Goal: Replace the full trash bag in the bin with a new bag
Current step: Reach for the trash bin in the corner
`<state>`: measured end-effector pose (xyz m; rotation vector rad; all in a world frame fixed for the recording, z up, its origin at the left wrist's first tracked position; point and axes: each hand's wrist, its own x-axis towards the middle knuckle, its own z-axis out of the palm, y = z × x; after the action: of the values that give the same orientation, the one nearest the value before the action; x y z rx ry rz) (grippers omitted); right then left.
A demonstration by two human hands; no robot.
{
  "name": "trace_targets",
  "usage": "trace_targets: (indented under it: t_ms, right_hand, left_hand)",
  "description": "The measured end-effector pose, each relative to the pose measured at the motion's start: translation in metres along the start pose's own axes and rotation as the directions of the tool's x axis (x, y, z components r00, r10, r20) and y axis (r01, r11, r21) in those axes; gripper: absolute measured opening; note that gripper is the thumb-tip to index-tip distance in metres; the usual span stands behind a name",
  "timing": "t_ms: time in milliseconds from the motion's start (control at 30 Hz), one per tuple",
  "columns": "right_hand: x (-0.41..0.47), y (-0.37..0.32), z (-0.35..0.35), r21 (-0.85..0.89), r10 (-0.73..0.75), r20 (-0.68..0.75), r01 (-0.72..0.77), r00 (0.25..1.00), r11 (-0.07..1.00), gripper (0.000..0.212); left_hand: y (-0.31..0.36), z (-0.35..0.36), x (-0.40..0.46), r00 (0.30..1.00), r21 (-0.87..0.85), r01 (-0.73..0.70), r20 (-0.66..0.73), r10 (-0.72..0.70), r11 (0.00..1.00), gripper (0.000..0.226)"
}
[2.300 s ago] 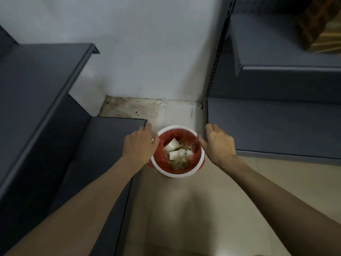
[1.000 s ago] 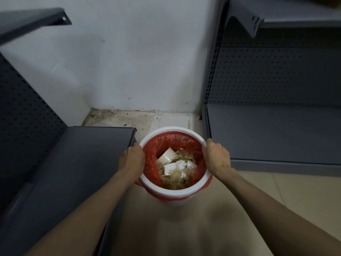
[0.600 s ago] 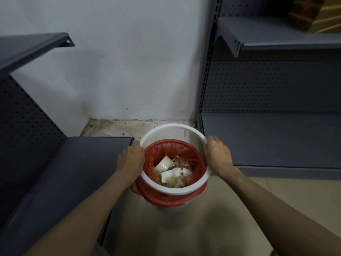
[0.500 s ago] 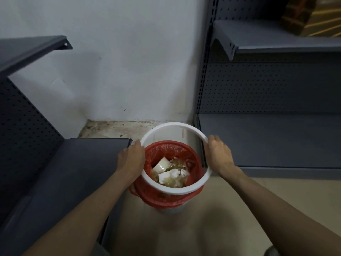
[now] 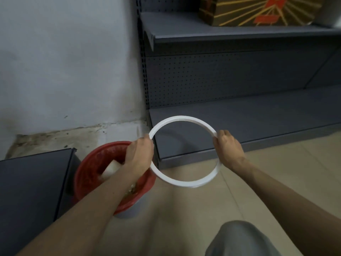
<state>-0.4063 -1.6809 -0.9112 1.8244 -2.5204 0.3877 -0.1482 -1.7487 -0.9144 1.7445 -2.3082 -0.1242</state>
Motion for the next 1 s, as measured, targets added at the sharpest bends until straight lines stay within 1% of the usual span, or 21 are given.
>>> trace_targets:
  t_ms: [167,333,567,667,800,900,1000]
  right_hand:
    - [-0.026,0.053,0.019,0.031,0.098,-0.007,-0.098,0.995,0.995,0.021]
    - [-0.065,0.092,0.058,0.067,0.153,-0.004,-0.153,0.988,0.986,0.022]
    - [-0.109,0.114,0.121,0.085,0.192,0.060,-0.197,0.980,0.977,0.016]
    - [-0.125,0.120,0.153,0.076,0.169,0.103,-0.177,0.980,0.981,0.014]
    - [-0.139,0.128,0.199,0.068,0.155,0.207,-0.172,0.966,0.983,0.015]
    - [-0.145,0.135,0.225,0.061,0.163,0.278,-0.186,0.947,0.981,0.017]
    - [-0.149,0.144,0.241,0.002,0.189,0.345,-0.202,0.919,0.979,0.027]
  left_hand:
    - [0.040,0.044,-0.007,0.997,-0.008,-0.064,0.039,0.064,0.998,0.021]
    - [0.060,0.092,-0.033,0.987,0.070,-0.144,0.080,0.139,0.987,0.013]
    - [0.056,0.161,-0.080,0.976,0.127,-0.163,0.169,0.140,0.978,0.023]
    - [0.051,0.190,-0.093,0.968,0.091,-0.100,0.238,0.076,0.991,0.029]
    - [0.045,0.230,-0.103,0.929,0.037,-0.022,0.369,0.007,0.999,0.026]
    - [0.043,0.256,-0.106,0.901,0.067,-0.019,0.433,-0.012,0.998,0.027]
    - [0.043,0.273,-0.108,0.890,0.155,-0.059,0.455,-0.018,0.986,0.037]
